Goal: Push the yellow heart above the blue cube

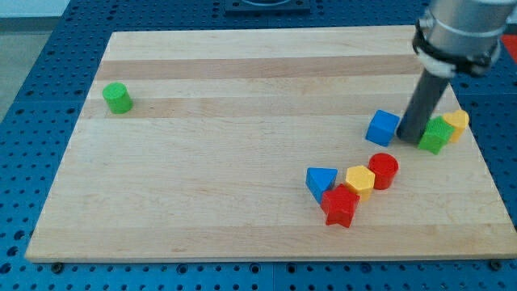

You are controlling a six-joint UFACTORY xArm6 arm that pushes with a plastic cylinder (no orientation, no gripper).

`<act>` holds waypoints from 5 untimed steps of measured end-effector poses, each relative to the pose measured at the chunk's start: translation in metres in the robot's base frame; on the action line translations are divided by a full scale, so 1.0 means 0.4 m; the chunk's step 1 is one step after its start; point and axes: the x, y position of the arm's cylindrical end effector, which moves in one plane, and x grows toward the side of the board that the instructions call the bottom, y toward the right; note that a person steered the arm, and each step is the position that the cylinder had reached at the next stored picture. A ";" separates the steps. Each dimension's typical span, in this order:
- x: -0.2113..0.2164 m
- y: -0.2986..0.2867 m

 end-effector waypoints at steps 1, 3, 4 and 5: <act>-0.043 -0.015; 0.173 -0.018; 0.315 -0.018; 0.353 0.033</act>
